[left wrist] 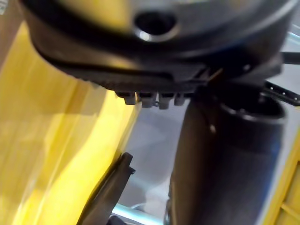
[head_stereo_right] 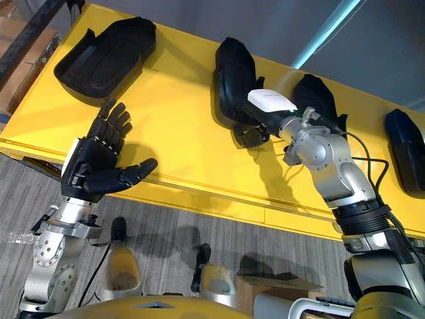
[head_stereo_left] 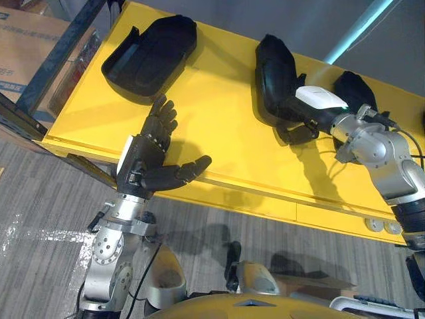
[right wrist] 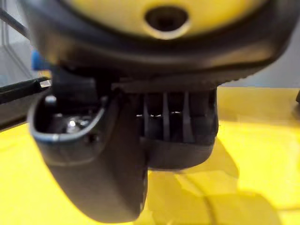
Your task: Walk over and take three plastic housings, then place them on the shelf
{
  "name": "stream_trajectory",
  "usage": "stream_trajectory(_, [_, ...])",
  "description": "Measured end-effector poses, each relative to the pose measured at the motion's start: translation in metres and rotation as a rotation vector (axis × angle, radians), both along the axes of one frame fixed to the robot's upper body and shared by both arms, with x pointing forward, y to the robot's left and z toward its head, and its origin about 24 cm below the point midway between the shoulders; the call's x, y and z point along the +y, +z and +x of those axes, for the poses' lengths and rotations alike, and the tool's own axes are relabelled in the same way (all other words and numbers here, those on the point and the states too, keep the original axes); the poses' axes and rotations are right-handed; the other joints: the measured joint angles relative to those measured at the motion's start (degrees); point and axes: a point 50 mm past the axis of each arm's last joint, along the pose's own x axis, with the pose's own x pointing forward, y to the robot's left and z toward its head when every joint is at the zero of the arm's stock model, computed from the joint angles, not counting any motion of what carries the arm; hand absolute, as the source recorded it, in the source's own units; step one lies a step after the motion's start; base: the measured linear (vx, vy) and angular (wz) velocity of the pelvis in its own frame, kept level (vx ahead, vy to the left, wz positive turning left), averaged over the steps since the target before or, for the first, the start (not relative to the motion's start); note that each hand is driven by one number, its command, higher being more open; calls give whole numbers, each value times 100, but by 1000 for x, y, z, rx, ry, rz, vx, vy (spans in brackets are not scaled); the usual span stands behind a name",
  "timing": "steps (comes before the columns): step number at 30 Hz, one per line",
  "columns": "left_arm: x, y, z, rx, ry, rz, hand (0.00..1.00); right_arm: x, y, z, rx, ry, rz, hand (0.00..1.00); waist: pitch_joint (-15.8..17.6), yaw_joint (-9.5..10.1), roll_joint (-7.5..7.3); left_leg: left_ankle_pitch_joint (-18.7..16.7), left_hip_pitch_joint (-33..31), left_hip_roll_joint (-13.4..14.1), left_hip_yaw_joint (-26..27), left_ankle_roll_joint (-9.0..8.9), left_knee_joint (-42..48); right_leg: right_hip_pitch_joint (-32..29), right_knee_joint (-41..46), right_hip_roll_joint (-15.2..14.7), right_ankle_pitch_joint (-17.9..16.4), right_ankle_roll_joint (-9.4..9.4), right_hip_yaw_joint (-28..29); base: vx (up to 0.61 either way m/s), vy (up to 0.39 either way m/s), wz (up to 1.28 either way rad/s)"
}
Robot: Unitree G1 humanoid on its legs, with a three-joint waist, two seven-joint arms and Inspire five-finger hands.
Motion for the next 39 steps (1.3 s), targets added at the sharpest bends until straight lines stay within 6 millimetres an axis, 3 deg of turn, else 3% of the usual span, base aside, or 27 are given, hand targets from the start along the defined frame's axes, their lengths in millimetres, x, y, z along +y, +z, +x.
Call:
stream_trajectory(13, [0, -3, -4, 18, -16, 17, 100, 7, -11, -12, -42, 92, 12, 0, 20, 92, -53, 10, 104, 6, 9, -18, -45, 79, -3, 6, 1, 6, 4, -1, -1, -1])
stream_trajectory(21, [2, -5, -4, 35, 31, -4, 100, 13, -24, -38, 34, 72, 190, 0, 4, 20, -30, 15, 323, 11, 168, -34, -161, 119, 18, 0, 0, 15, 145, -8, -2, -9])
stream_trajectory(29, [-1, -16, -8, 102, 108, -17, 100, 16, -48, -43, 96, -77, 251, 0, -360, -208, 221, 38, 516, 10, 396, -32, -236, 94, 12, -20, 6, 27, 333, 4, -1, -14])
stream_trajectory(33, [-3, -12, -4, 88, 115, -39, 100, 17, -54, -43, 102, -120, 223, 0, -505, -220, 373, 8, 643, 10, 461, -43, -233, 176, -2, -22, 5, 27, 391, 12, -8, -9])
stream_trajectory(39, [-7, -12, -2, 105, 119, -74, 100, 34, -67, -45, 163, -57, 185, 0, -727, -241, 537, -66, 810, 18, 586, -41, -230, 218, -5, -24, -3, 21, 491, -17, -5, -11])
